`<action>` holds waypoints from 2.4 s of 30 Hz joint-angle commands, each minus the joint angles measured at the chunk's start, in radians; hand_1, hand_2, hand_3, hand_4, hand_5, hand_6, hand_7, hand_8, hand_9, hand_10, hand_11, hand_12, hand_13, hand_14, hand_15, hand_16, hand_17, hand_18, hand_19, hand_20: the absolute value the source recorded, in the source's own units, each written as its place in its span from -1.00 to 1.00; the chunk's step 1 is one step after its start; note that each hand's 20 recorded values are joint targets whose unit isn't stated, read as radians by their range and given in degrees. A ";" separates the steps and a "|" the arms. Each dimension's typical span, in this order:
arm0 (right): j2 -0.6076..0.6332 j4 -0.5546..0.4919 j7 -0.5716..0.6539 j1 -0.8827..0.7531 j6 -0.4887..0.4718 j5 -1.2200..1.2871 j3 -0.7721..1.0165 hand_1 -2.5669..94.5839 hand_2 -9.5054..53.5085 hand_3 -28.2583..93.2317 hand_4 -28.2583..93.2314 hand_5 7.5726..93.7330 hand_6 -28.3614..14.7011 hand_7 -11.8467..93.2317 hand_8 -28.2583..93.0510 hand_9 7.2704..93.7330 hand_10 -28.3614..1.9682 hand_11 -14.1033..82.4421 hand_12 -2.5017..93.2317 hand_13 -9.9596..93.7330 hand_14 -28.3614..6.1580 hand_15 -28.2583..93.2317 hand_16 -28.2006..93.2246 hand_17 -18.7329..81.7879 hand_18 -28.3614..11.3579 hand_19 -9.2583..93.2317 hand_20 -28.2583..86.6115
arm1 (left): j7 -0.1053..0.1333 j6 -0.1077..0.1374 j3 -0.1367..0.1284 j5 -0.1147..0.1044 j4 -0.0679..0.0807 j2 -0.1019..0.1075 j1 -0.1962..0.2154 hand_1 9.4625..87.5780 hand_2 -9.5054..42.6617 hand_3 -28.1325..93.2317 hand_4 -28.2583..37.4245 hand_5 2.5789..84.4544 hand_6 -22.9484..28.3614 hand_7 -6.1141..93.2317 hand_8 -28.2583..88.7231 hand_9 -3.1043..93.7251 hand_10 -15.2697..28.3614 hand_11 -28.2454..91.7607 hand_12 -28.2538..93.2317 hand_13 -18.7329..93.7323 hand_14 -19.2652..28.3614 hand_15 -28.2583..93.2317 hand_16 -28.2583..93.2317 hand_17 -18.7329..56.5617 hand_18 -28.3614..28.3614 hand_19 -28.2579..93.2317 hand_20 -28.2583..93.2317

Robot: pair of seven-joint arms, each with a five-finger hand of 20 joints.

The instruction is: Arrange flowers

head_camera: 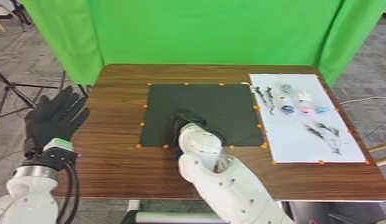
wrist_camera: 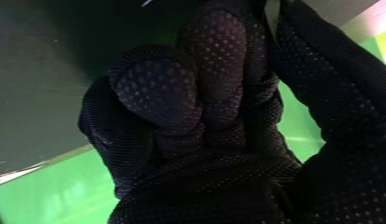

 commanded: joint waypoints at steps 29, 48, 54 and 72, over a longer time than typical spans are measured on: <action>-0.007 -0.049 0.026 -0.019 -0.078 -0.010 0.022 -0.34 -1.00 0.67 -0.83 0.57 0.08 0.23 -0.66 0.83 0.00 0.13 -0.23 0.85 0.12 0.34 0.05 0.59 -0.47 1.00 0.37 | -0.016 0.003 -0.026 -0.001 -0.013 -0.011 0.027 -0.57 -0.18 0.64 -1.00 -0.12 0.11 -0.59 -0.68 -0.32 0.26 -0.24 -0.38 -0.32 0.32 -0.04 -0.69 -0.63 0.45 0.07 -0.45; 0.252 -0.287 0.015 -0.074 0.068 -0.092 0.191 -0.43 -1.00 0.60 -0.86 0.43 -0.10 -0.27 -0.65 0.61 -0.34 -0.04 -0.36 0.65 -0.12 0.38 0.00 0.44 -0.66 1.00 0.40 | 0.058 0.005 -0.105 -0.025 -0.055 -0.047 0.136 -0.57 -0.22 0.66 -1.00 -0.12 0.13 -0.62 -0.67 -0.35 0.25 -0.25 -0.39 -0.35 0.30 -0.07 -0.68 -0.61 0.42 0.01 -0.43; 0.397 -0.369 0.060 -0.166 0.124 -0.100 0.330 -0.42 -1.00 0.60 -0.85 0.35 -0.18 -0.44 -0.65 0.50 -0.46 -0.20 -0.46 0.55 -0.21 0.40 -0.03 0.36 -0.78 1.00 0.39 | 0.094 0.011 -0.124 -0.035 -0.070 -0.043 0.168 -0.57 -0.22 0.66 -1.00 -0.13 0.13 -0.63 -0.67 -0.36 0.24 -0.25 -0.39 -0.35 0.30 -0.08 -0.68 -0.60 0.41 0.00 -0.42; 0.592 -0.425 0.202 -0.464 0.107 -0.083 0.698 -0.33 -1.00 0.65 -0.93 0.19 -0.37 -0.65 -0.68 0.16 -0.62 -0.51 -0.64 0.52 -0.20 0.41 -0.12 0.33 -0.80 1.00 0.34 | 0.121 0.016 -0.110 -0.046 -0.083 -0.045 0.188 -0.55 -0.22 0.65 -1.00 -0.14 0.08 -0.60 -0.68 -0.32 0.18 -0.25 -0.39 -0.30 0.31 -0.06 -0.68 -0.60 0.41 -0.01 -0.40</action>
